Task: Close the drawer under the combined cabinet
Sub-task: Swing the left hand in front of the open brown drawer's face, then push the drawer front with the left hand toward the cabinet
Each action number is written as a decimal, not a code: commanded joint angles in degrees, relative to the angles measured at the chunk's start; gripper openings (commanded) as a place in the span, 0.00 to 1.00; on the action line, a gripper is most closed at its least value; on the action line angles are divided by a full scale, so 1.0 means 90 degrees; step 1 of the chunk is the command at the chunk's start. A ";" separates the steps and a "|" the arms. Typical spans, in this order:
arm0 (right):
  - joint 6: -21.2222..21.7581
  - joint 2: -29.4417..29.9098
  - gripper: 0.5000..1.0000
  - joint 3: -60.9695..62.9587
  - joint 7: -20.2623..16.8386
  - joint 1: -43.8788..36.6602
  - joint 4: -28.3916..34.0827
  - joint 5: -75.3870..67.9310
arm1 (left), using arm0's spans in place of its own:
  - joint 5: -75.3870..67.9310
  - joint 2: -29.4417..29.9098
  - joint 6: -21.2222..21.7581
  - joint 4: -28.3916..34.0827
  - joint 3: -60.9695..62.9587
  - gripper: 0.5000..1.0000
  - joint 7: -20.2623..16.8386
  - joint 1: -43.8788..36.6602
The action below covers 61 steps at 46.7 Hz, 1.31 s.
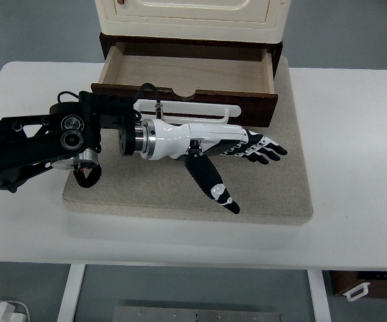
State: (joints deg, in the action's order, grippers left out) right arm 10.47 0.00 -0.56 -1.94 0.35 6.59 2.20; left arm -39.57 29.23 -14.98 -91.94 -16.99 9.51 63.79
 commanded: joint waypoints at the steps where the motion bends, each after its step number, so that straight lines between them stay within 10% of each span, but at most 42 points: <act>1: -0.0001 0.0000 0.90 0.0004 0.0000 0.0000 0.0000 0.0000 | -0.0018 -0.0015 -0.0200 0.0312 0.0003 1.00 0.0378 0.0051; 23: -0.0001 0.0000 0.90 0.0004 0.0000 0.0000 0.0000 0.0000 | -0.0067 -0.0015 -0.0718 0.1006 -0.0075 1.00 0.1248 0.0129; 61: 0.0008 0.0000 0.90 0.0004 0.0000 0.0000 0.0000 0.0000 | -0.0340 -0.0250 -0.0660 0.2305 -0.0475 1.00 0.1219 0.0246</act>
State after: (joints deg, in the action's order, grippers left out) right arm 10.48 0.00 -0.54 -1.93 0.35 6.59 2.20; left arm -42.64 27.12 -20.90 -72.21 -21.07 20.57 65.86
